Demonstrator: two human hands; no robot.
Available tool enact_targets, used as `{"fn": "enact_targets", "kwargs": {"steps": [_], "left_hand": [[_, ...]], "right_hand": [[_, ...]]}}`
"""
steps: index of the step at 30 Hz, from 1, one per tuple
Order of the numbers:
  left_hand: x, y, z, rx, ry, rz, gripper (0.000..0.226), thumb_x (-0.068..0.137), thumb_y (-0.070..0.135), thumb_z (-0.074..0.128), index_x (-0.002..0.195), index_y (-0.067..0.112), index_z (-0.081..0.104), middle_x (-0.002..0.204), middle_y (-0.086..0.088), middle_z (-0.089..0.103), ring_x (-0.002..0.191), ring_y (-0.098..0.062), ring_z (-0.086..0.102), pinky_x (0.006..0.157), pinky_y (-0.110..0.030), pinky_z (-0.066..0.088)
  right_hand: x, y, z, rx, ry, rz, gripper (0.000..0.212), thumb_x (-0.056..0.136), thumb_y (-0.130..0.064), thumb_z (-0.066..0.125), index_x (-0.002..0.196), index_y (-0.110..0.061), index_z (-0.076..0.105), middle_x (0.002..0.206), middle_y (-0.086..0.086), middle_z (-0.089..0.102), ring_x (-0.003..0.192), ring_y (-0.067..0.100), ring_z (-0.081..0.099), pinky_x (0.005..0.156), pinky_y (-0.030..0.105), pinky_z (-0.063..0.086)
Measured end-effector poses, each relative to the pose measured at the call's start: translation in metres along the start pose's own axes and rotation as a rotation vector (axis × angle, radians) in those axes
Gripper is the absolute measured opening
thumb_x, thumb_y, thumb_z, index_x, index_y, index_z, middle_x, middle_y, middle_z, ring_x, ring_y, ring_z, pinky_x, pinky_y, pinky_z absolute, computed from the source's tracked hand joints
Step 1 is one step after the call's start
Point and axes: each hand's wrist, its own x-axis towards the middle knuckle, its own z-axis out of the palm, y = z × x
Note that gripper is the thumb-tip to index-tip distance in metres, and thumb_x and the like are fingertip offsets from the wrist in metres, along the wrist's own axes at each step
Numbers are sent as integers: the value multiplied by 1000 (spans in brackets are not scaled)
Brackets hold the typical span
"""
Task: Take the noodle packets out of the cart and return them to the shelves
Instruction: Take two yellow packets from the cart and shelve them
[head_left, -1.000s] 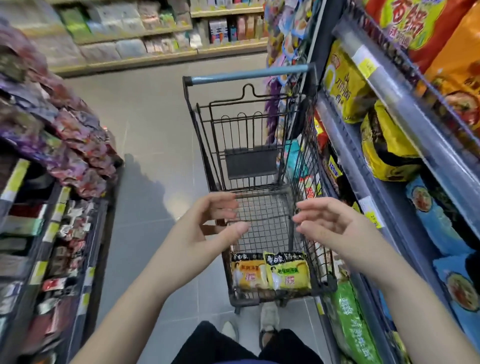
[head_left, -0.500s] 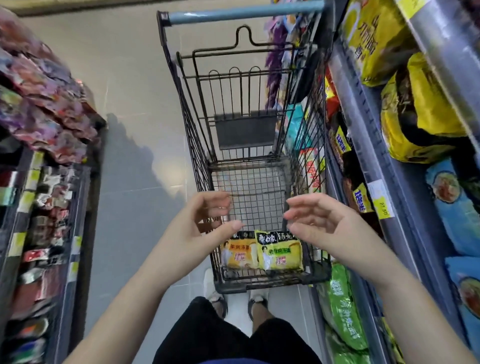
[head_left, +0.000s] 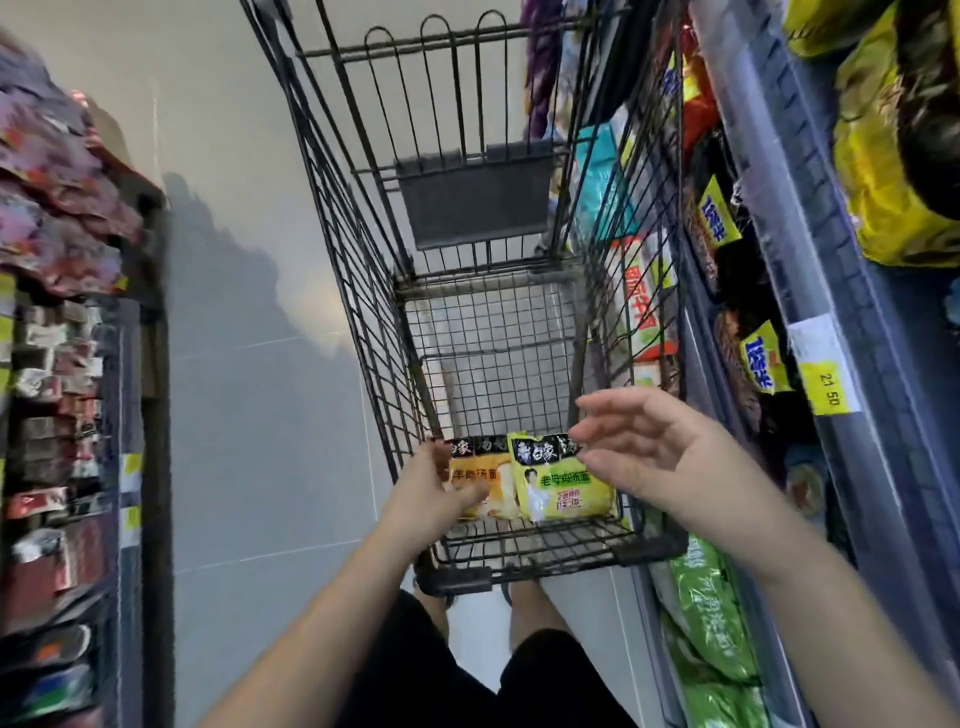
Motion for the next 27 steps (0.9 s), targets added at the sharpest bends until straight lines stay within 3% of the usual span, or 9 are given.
{"fn": "enact_targets", "kwargs": {"steps": [2,4,6,10,14,16,20,22,27], "left_hand": [[16,-10,15,6,20,-54,65,84,25,84,134,14,44,124,3,58,112,-16,59,90,-26,52],[33,-23,30,15,60,-119,74,80,24,86,139,13,43,134,-3,56,117,-22,62,99,-41,56],[47,-34,45,-8,97,-181,75,78,21,87,138,13,43,137,-6,53,115,-26,65,96,-46,59],[66,-40,69,-128,213,-286,61,76,12,88,121,16,46,126,-11,59,103,-29,69,90,-48,61],[74,-47,84,-180,253,-358,78,79,13,85,142,8,40,131,-9,60,118,-29,64,105,-49,53],[76,-48,88,-193,257,-378,78,79,11,85,143,7,41,134,-11,61,119,-27,63,109,-47,49],[85,-53,95,-199,251,-405,56,82,1,81,129,6,52,119,-9,66,112,-28,65,102,-40,50],[89,-56,98,-177,257,-409,59,81,1,81,132,5,50,123,-11,66,118,-30,65,103,-40,50],[99,-58,102,-49,292,-442,72,73,10,90,132,9,49,130,-13,60,123,-36,60,106,-49,51]], "right_hand": [[2,8,-4,-6,-2,17,53,72,-30,83,123,-22,67,113,-1,76,107,15,72,95,31,58],[2,15,-8,3,-2,39,55,71,-34,83,122,-23,66,112,-2,76,107,14,72,93,29,58],[1,20,-10,28,11,61,57,69,-37,84,122,-24,67,111,-2,77,106,14,72,91,26,57],[2,32,-16,32,25,101,54,69,-32,83,121,-25,67,109,-5,77,103,13,73,92,26,58],[2,40,-18,48,27,124,54,67,-31,83,118,-24,69,107,-4,77,100,15,73,94,31,59],[1,44,-17,72,35,119,50,67,-33,85,115,-28,72,107,-2,77,99,19,73,93,32,59],[-1,50,-18,72,8,112,50,66,-54,88,112,-44,71,111,-4,76,100,15,74,91,27,58],[-2,54,-19,76,6,122,56,61,-65,87,112,-47,70,112,-5,76,101,16,74,92,27,58],[-9,63,-20,113,42,134,60,58,-69,88,111,-46,71,113,-3,76,99,19,74,91,31,59]]}}
